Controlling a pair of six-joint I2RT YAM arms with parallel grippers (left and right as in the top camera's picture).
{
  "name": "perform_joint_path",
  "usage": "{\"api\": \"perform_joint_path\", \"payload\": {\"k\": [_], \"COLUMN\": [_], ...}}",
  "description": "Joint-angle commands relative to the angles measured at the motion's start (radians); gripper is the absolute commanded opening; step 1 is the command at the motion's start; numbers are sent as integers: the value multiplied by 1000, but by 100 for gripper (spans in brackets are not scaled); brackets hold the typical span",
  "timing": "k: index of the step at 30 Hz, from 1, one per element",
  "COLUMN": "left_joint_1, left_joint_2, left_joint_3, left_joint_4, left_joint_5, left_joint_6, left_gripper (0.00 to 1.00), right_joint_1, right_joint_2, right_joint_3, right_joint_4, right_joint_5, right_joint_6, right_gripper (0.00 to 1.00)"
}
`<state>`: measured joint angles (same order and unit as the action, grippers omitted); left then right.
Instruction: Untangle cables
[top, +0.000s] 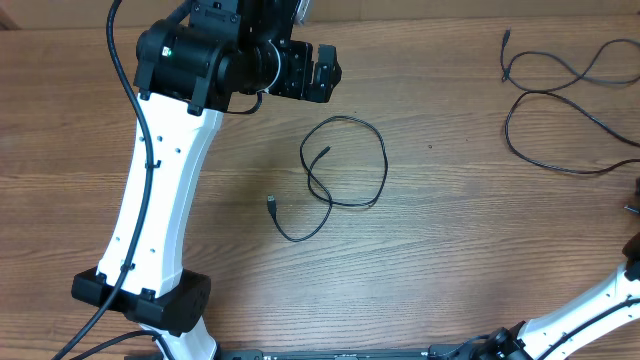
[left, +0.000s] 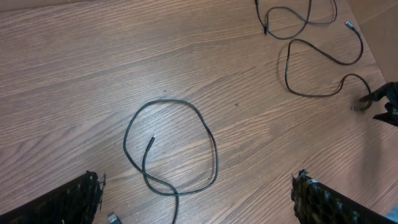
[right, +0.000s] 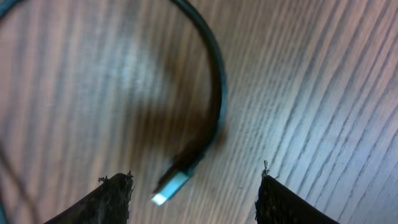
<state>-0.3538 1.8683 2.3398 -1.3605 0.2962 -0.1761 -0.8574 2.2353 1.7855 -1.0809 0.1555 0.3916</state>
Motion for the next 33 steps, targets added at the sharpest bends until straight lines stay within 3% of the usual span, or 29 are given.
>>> {"api": "perform_joint_path", "payload": {"k": [1,9,19,23,33], "left_joint_1": [-5,-5,-6,-6,-6], "left_joint_2": [8,8,8,8,8], "left_joint_3": [-3,-3,-3,-3,-3], "left_joint_4": [4,-7,-18,-16,-20], "left_joint_5": [8,8,8,8,8], "left_joint_6": [12,12,11,11,11], "left_gripper": [100,100,100,100,100], "right_joint_1": [-2,-3,-3,-4,-28], "right_joint_2": [0,0,0,0,0], "right_joint_3": [-32,-80,-81,-81,-81], "right_joint_4": [23,109,195,204,184], "right_joint_5": [38,39,39,39,39], "right_joint_6": [5,4,-80,-79,-79], "right_gripper": [65,66,55,45,45]}}
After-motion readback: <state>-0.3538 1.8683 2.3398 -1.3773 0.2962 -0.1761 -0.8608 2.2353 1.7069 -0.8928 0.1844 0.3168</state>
